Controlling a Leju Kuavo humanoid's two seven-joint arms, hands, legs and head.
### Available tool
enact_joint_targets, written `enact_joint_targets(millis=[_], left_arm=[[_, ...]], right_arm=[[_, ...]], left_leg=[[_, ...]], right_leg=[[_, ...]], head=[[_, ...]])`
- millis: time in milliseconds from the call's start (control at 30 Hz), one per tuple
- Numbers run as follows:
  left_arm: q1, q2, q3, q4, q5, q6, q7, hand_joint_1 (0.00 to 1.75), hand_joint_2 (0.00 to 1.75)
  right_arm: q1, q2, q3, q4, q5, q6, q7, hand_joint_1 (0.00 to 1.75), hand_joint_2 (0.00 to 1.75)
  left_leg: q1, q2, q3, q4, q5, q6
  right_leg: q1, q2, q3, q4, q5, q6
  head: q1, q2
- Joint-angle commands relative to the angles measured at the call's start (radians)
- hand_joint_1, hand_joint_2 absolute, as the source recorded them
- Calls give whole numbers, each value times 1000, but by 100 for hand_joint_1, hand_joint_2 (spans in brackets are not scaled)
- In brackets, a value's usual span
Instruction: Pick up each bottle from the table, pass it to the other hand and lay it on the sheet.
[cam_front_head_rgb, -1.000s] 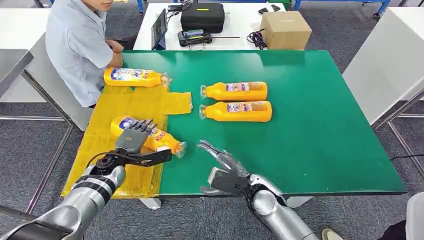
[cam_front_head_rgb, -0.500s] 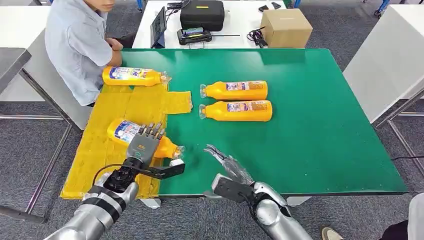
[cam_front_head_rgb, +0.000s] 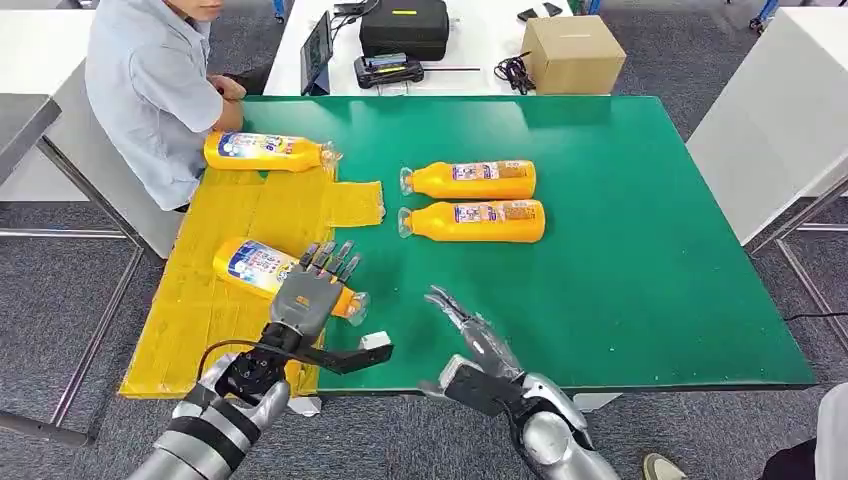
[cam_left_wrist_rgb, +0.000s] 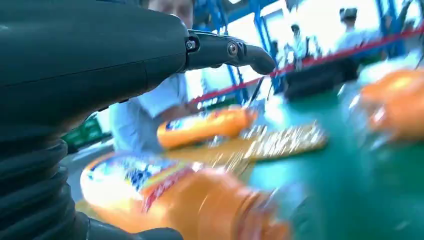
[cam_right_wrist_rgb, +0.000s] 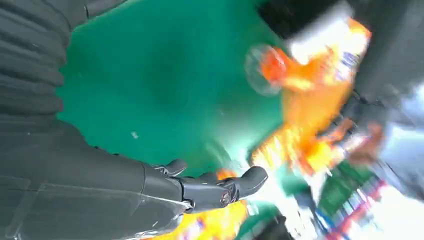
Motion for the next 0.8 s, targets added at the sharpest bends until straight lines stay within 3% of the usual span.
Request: enact_joint_targets(millis=[33, 133, 167, 300, 367, 467, 500, 533, 567, 600, 700, 800], left_arm=[[180, -3, -68, -272, 41, 58, -18, 0, 175], [222, -20, -55, -279, 130, 104, -71, 0, 175], [248, -27, -48, -282, 174, 122, -101, 0, 175], [260, -25, -51, -282, 174, 131, -106, 0, 175], [297, -45, -27, -287, 203, 183, -133, 0, 175], [297, -45, -27, -287, 203, 183, -133, 0, 175], [317, -59, -17, -290, 263, 206, -159, 0, 175], [378, -148, 80, -289, 467, 340, -354, 0, 175], [359, -184, 101, -252, 591, 340, -437, 0, 175], [337, -200, 102, -223, 726, 340, -464, 0, 175], [323, -210, 95, -211, 885, 324, -508, 0, 175], [324, -208, 94, -210, 888, 324, -511, 0, 175]], right_arm=[[156, 105, -245, -301, -159, -21, -101, 0, 175], [184, 130, -298, -322, -203, -14, -102, 0, 175], [195, 143, -325, -330, -225, -18, -96, 0, 0], [199, 141, -329, -330, -227, -15, -96, 0, 0], [209, 200, -384, -331, -186, -160, -63, 0, 0], [209, 200, -384, -331, -186, -160, -63, 0, 0], [212, 212, -397, -333, -171, -212, -35, 0, 0], [205, 163, -354, -311, -58, -379, -23, 0, 175], [200, 123, -328, -291, 101, -462, -51, 0, 175], [194, 91, -316, -265, 178, -472, -12, 0, 175], [179, 78, -327, -216, 293, -560, -6, 0, 175], [177, 75, -328, -208, 290, -560, -7, 0, 175]], left_leg=[[1, 0, 2, 1, -3, -2], [1, -1, 0, 1, -2, -1], [0, 0, -2, 0, -1, -1], [1, 0, 0, 0, -3, -2], [1, 0, -1, 0, -3, -2], [1, 0, -3, 0, -2, -1], [1, 0, -2, 0, -2, -1], [1, 1, -1, 0, -2, -2], [1, 2, -1, 0, -3, -1], [1, 1, 0, -1, -3, -1], [1, 0, -3, -1, -1, -1], [1, 0, -2, -1, -1, -1]], right_leg=[[1, -1, 2, 1, -3, -2], [1, -1, 0, 0, -2, -2], [1, -1, -2, 0, -1, -1], [1, -1, 0, -1, -2, -2], [2, -1, 0, -1, -2, -3], [1, 0, -3, -1, -1, -2], [1, 0, -2, -1, -1, -2], [1, 0, -2, -1, -2, -2], [1, 1, -2, -1, -2, -2], [1, 1, 0, -2, -2, -2], [1, -1, -2, -2, 0, -1], [1, 0, -1, -3, 0, -1]], head=[[0, 0], [0, 0], [0, 0], [0, 0], [0, 0], [0, 0], [0, 0], [0, 0], [0, 0], [0, 0], [-1, 0], [0, 0]])
